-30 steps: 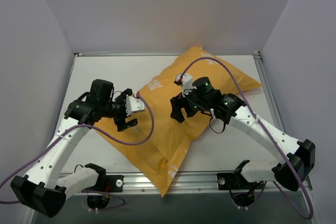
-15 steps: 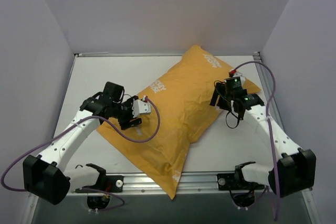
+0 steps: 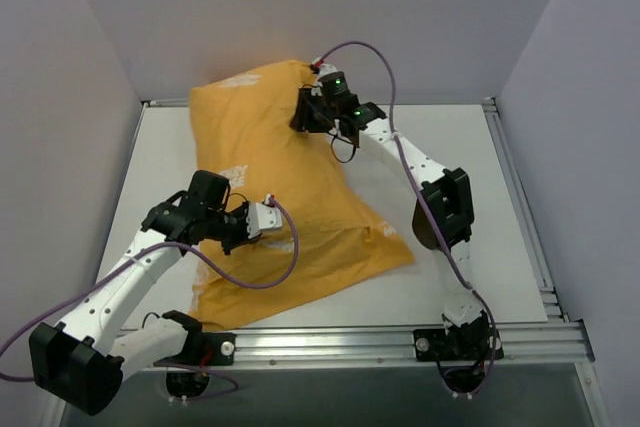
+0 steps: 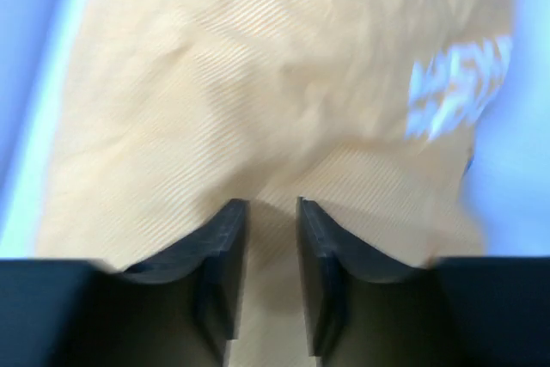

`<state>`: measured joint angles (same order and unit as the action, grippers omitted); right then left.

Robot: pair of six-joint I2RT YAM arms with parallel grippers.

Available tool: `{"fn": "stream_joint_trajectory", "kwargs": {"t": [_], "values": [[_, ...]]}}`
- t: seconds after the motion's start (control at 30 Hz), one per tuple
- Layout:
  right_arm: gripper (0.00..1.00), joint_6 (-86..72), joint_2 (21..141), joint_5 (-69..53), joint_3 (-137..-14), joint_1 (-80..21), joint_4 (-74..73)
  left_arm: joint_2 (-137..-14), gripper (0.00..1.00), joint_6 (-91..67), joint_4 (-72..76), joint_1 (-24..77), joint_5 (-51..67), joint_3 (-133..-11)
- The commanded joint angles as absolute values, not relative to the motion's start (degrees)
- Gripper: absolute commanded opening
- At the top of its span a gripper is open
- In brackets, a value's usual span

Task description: Remove the pillowcase from the pillow

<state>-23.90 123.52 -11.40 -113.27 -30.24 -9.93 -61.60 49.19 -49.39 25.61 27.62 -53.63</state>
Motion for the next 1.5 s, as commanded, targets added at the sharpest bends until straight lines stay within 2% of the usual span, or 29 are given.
{"fn": "stream_joint_trajectory", "kwargs": {"t": [0.0, 0.07, 0.1, 0.17, 0.37, 0.5, 0.57, 0.63, 0.83, 1.13, 1.2, 1.23, 1.27, 1.33, 1.37, 1.47], "values": [[0.42, -23.4, 123.4, -16.7, -121.0, -34.8, -10.4, -59.6, 0.02, 42.1, -50.3, 26.1, 32.9, -53.9], [0.6, -23.6, 122.1, -15.0, -118.9, -33.6, -11.2, -59.6, 0.02, 36.7, -46.9, 25.9, 32.1, -54.8], [0.63, -23.6, 119.2, -13.4, -117.0, -33.0, -11.2, -59.8, 0.02, 34.1, -45.4, 25.8, 31.2, -55.4], [0.65, -23.6, 115.2, -11.9, -109.3, -31.6, -10.9, -60.1, 0.02, 26.9, -40.7, 25.2, 28.8, -56.7], [0.69, -26.0, 92.1, -0.5, -87.4, -31.5, -8.3, -62.8, 0.02, 11.8, -34.3, 23.0, 26.5, -63.5], [0.7, -34.4, 77.1, 2.6, -67.1, -35.8, -3.8, -64.7, 0.02, 9.4, -33.6, 22.4, 28.0, -66.3], [0.7, -38.1, 74.5, 0.6, -60.8, -39.3, 4.4, -65.2, 0.02, 10.1, -33.7, 22.3, 27.4, -66.2], [0.7, -42.1, 73.8, 0.5, -55.8, -42.4, 8.4, -65.9, 0.02, 10.8, -33.7, 22.2, 26.0, -65.6], [0.71, -48.9, 78.4, 2.1, -53.2, -51.3, 21.5, -65.8, 0.02, 12.0, -34.2, 21.9, 25.1, -64.4], [0.68, -49.6, 87.0, 4.2, -56.7, -56.2, 24.3, -66.4, 0.02, 10.6, -34.0, 21.3, 26.3, -65.5], [0.61, -49.4, 88.0, 5.7, -57.4, -56.3, 23.9, -66.3, 0.02, 10.6, -34.1, 21.4, 27.0, -65.2], [0.55, -49.4, 88.4, 6.4, -57.8, -56.1, 23.1, -66.2, 0.02, 10.5, -34.2, 21.4, 27.1, -64.9], [0.34, -49.5, 88.8, 7.6, -58.2, -56.1, 22.7, -66.1, 0.02, 10.1, -34.1, 21.3, 27.2, -64.7], [0.09, -49.7, 89.9, 8.6, -59.0, -56.0, 20.2, -65.9, 0.06, 9.6, -34.1, 21.2, 26.9, -64.3], [0.0, -50.0, 90.3, 9.6, -59.1, -55.8, 18.9, -65.8, 0.11, 9.1, -34.1, 21.1, 26.9, -64.2], [0.0, -51.0, 89.6, 9.8, -56.4, -55.3, 15.9, -65.7, 0.13, 9.4, -34.4, 21.0, 25.4, -64.6]]}}
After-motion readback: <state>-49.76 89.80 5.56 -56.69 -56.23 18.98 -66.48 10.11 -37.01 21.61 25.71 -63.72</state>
